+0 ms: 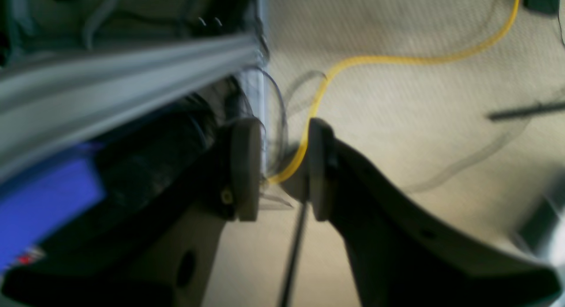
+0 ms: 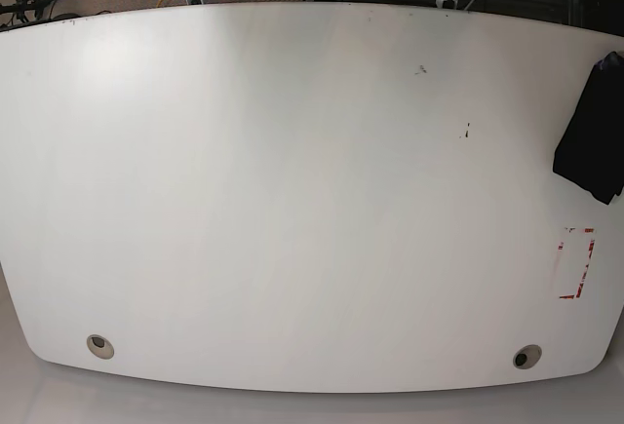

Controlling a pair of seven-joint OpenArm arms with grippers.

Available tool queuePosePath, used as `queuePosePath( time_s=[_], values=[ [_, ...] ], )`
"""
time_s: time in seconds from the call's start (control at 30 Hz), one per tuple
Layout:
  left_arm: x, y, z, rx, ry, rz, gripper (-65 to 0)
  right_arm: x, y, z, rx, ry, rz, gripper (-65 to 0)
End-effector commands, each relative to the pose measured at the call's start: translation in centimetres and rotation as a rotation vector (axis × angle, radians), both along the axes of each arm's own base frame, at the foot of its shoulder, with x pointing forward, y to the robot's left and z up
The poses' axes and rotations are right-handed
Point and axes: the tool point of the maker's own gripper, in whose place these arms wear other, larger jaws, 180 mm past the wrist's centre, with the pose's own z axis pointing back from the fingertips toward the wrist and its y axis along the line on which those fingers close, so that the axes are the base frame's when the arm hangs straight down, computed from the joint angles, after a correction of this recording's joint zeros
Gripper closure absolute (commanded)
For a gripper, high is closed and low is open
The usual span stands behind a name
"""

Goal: Fold the T-shirt properly

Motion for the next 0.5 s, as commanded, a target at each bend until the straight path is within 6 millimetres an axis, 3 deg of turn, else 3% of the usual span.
queuePosePath(
  time_s=[0.0, 0.2, 0.47],
  values=[
    [0.5, -0.1, -0.1, -0.005, 0.001, 0.004, -39.2, 1.0, -0.7, -0.2, -0.023, -0.005, 0.004, -17.8],
    [0.8, 1.1, -0.3, 0.064, 0.011, 0.017, -39.2, 2.2, -1.2, -0.5, -0.067, -0.003, 0.032, -17.9],
    [1.0, 1.1, -0.3, 0.068, 0.007, 0.017, -39.3, 2.1, -1.0, -0.5, -0.067, -0.001, 0.06, -17.9]
  ],
)
